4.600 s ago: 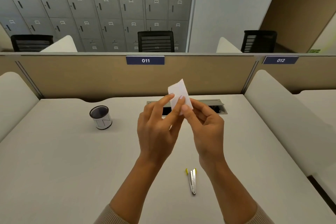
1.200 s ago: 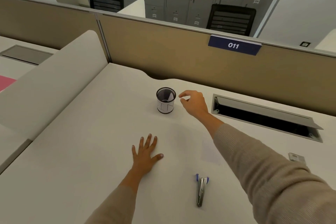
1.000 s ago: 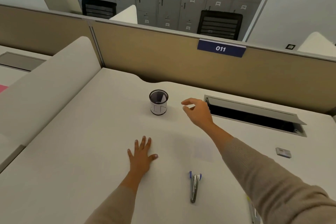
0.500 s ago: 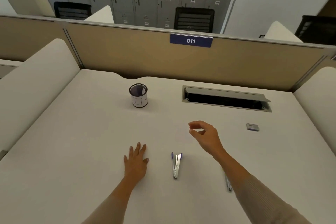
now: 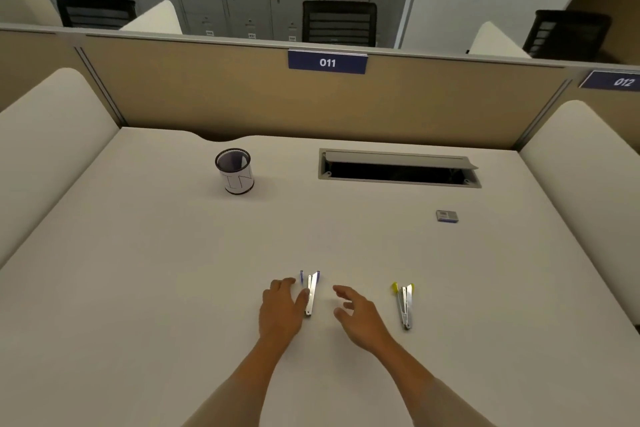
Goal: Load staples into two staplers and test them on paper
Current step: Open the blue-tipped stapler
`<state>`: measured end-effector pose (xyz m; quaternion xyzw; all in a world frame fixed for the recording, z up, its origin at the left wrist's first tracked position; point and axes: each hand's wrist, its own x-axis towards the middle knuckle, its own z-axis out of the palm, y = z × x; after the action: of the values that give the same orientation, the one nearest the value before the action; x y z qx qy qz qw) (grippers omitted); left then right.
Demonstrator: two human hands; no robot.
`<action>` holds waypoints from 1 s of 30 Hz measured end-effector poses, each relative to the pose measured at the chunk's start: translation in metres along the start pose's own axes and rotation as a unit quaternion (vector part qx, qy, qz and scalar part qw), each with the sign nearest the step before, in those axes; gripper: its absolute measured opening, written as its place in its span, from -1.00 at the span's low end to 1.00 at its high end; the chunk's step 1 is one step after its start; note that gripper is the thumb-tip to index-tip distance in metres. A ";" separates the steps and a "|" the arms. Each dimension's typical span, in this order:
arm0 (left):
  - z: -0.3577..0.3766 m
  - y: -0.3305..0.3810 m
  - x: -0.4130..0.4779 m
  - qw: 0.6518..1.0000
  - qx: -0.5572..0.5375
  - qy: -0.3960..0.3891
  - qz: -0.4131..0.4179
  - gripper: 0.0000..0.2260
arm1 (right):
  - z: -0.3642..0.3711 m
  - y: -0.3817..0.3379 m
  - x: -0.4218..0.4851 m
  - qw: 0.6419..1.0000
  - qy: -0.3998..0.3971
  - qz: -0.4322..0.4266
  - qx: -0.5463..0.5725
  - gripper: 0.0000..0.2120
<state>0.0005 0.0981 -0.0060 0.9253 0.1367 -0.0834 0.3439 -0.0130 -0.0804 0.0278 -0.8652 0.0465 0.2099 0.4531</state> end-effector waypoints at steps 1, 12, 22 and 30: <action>0.002 0.005 0.000 1.000 -0.003 -0.001 -0.005 -0.55 | 0.001 0.004 -0.002 1.000 -0.007 0.001 -0.015 -0.54; 0.017 0.012 0.000 0.999 0.044 -0.023 -0.003 -0.70 | -0.002 0.034 -0.013 0.992 -0.071 -0.026 -0.097 -0.44; 0.005 0.013 -0.011 0.998 -0.054 -0.002 0.013 -0.80 | -0.012 0.027 -0.007 0.998 -0.056 0.004 -0.015 -0.51; -0.019 0.047 -0.033 0.976 -0.148 0.104 0.119 -0.68 | -0.025 -0.039 -0.008 0.982 0.045 -0.036 0.182 -0.67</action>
<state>-0.0149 0.0706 0.0453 0.8773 0.0717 0.0754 0.4685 -0.0020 -0.0790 0.0733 -0.7782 0.0735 0.1422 0.6072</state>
